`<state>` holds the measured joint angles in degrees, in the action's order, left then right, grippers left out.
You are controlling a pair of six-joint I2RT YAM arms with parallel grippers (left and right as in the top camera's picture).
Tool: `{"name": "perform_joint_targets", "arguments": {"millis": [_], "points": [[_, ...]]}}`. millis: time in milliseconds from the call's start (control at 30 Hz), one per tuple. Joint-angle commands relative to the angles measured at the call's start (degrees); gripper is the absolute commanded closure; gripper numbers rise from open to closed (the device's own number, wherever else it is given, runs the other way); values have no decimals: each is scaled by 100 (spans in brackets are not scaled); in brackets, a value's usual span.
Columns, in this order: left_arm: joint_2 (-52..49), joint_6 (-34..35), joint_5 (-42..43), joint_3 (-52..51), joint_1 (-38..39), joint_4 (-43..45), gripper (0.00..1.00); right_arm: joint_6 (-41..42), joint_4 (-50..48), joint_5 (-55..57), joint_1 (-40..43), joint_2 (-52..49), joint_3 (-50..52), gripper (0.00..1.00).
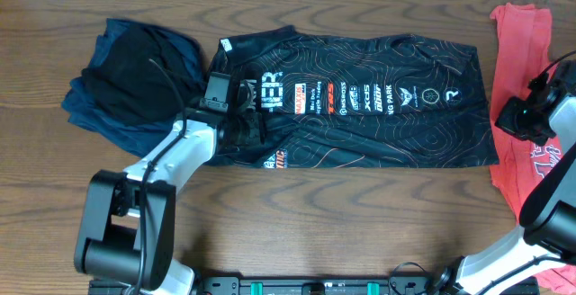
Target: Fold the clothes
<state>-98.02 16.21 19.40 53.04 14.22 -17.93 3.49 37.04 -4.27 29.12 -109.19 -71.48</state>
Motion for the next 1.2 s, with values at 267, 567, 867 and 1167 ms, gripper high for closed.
{"name": "perform_joint_targets", "arguments": {"millis": [267, 567, 867, 1167], "points": [[-190, -114, 50, -11, 2, 0, 55, -210, 44, 391, 210, -490, 4, 99], [-190, -114, 50, -11, 0, -4, 55, -216, -39, 763, 734, -719, 4, 99], [-190, -114, 50, -11, 0, -2, 54, 262, -39, 723, 1401, -651, -20, 94], [-184, -184, 50, 2, -4, 129, 55, 116, 0, -1370, 1261, 214, -308, 87]]}}
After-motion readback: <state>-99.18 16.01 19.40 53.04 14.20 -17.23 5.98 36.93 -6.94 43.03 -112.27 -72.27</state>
